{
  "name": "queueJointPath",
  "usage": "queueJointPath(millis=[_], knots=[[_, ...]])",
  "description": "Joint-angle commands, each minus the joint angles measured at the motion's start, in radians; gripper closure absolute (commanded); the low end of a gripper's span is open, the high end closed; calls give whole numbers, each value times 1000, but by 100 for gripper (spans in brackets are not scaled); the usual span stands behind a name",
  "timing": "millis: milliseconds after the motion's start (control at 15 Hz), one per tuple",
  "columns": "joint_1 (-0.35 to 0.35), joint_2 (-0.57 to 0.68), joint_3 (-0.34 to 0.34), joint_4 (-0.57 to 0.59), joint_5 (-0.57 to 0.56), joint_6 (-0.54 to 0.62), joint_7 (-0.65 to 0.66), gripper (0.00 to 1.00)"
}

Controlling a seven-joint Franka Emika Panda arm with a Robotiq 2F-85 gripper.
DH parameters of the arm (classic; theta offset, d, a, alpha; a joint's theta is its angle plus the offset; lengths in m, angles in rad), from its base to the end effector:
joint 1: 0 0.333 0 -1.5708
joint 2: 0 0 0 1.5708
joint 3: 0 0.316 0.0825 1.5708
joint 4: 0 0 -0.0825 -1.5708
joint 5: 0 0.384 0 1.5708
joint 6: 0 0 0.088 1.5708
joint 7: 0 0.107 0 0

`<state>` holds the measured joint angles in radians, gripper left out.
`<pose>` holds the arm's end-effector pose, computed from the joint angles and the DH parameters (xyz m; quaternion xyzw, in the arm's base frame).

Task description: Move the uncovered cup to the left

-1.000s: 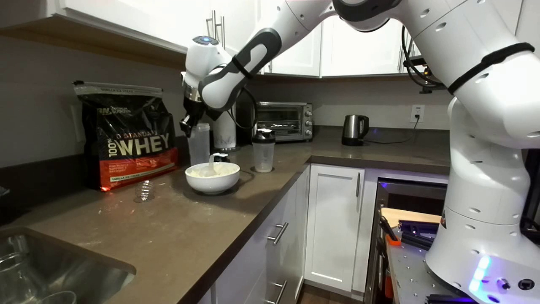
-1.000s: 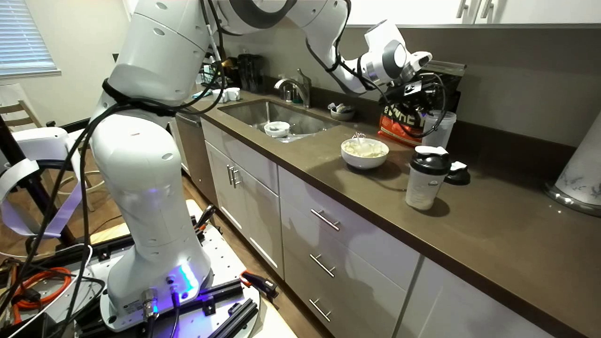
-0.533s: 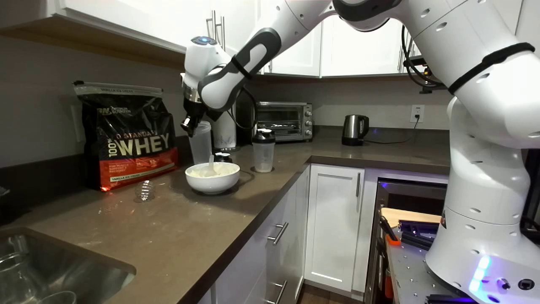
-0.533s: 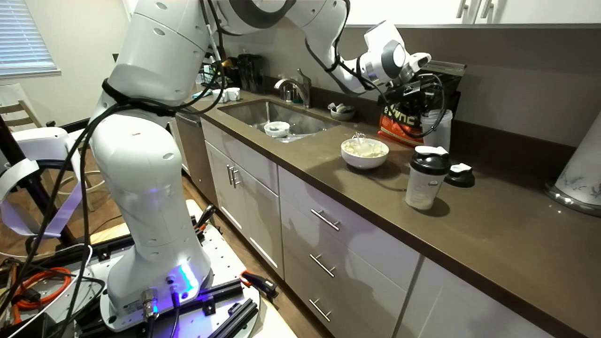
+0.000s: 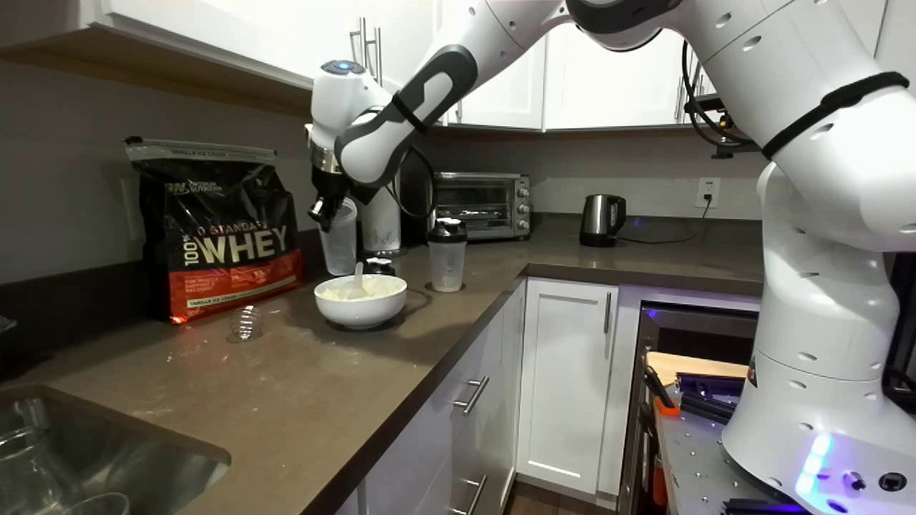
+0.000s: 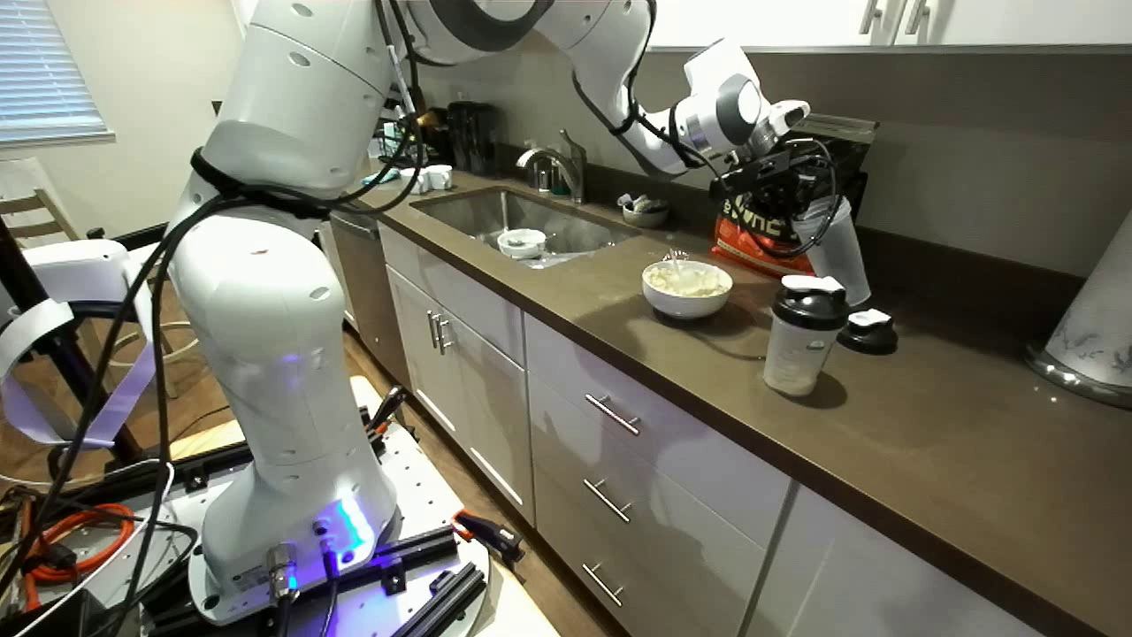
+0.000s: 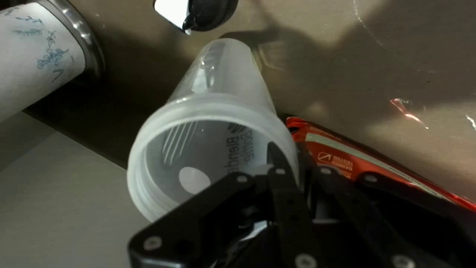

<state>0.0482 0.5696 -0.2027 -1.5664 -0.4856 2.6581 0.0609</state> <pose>0.7325 -0.0730 0.3722 0.9398 0.1037 0.2382 0.2219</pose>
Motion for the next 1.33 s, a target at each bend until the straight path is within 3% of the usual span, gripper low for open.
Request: queueJointPath(millis=[0,467,1267], knots=[[18,-52,-16,-45,-21,-11,-19,98],[38,-124,-27,-124,-65,20,-1,98],[39,-344,-7,-378,-132,55,32,98]])
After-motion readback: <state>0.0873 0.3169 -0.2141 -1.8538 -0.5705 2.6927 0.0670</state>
